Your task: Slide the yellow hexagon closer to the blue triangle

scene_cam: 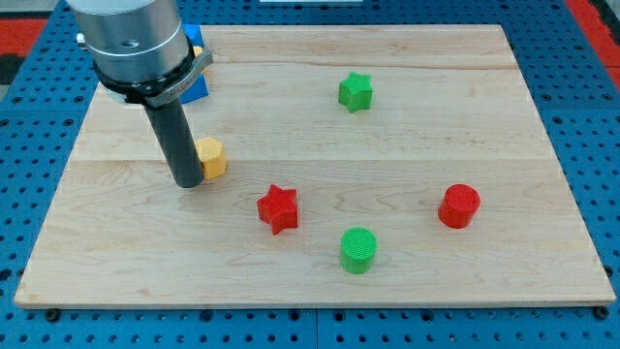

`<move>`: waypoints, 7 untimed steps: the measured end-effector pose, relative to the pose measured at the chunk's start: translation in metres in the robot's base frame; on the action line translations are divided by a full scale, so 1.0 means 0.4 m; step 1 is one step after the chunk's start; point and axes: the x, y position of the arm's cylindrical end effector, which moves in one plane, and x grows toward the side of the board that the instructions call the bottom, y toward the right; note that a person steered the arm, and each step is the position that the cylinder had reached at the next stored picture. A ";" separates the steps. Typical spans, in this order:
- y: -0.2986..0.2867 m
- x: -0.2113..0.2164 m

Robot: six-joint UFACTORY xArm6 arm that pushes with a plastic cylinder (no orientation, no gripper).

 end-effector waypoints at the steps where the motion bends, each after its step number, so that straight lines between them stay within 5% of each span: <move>1: 0.047 0.012; 7: 0.117 -0.050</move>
